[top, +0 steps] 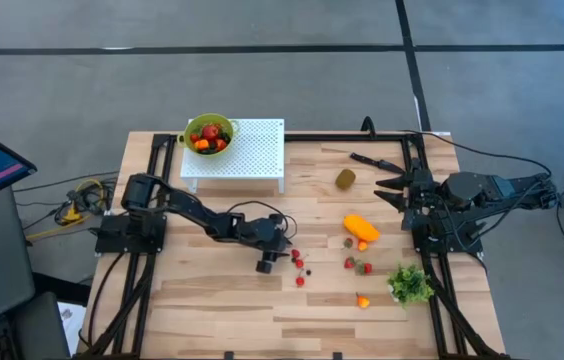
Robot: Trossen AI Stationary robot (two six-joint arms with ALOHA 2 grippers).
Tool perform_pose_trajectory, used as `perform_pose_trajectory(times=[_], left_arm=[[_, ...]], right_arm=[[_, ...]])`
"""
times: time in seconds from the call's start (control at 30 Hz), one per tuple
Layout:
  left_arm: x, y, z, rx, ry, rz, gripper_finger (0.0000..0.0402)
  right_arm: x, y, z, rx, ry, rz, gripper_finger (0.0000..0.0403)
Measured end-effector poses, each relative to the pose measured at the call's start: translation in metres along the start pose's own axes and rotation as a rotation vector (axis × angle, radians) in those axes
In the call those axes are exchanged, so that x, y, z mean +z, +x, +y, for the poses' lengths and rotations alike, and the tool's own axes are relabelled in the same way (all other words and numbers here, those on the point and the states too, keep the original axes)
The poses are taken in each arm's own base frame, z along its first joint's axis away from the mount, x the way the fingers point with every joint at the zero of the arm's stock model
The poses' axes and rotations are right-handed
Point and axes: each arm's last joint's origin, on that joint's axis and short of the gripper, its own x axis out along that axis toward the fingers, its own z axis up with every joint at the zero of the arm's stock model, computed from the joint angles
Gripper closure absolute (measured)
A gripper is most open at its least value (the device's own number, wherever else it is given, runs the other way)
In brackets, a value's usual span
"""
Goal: Pick & Place Fruit
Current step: Put the raspberry into the green strainer bowl on the shelf
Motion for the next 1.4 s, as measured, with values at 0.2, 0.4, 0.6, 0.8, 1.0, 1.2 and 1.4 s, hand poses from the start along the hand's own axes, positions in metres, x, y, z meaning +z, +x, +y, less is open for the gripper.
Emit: perform_pose_trajectory(times=[0.2,0.4,0.6,0.8,1.0,1.2,1.4], left_arm=[[-0.0042,0.0096,-0.0010,0.007,-0.001,-0.040,0.0247],[-0.0045,0.0111,-0.0012,0.012,-0.001,-0.049,0.0225],[-0.0039,0.0113,-0.0010,0.019,-0.003,-0.061,0.0184],[-0.0037,0.0116,-0.0016,0.014,-0.048,-0.066,0.0165],[-0.0037,0.0117,-0.0039,-0.047,-0.050,-0.080,0.0169],[-0.0030,0.0115,-0.0052,-0.084,-0.044,-0.093,0.0176],[0.0014,0.0111,-0.0042,-0.074,-0.023,-0.142,0.0175]], right_arm=[[0.0000,0.0000,0.0000,0.000,0.000,0.000,0.0287],[0.0000,-0.0001,0.0000,0.001,0.000,0.000,0.0287],[0.0000,0.0000,0.0000,0.000,0.000,0.000,0.0287],[0.0000,0.0000,0.0000,0.000,0.000,0.000,0.0287],[0.0000,-0.0001,0.0000,0.000,0.000,0.000,0.0287],[0.0000,0.0000,0.0000,0.001,0.000,0.000,0.0287],[0.0000,0.0000,0.0000,0.000,0.000,0.000,0.0287]])
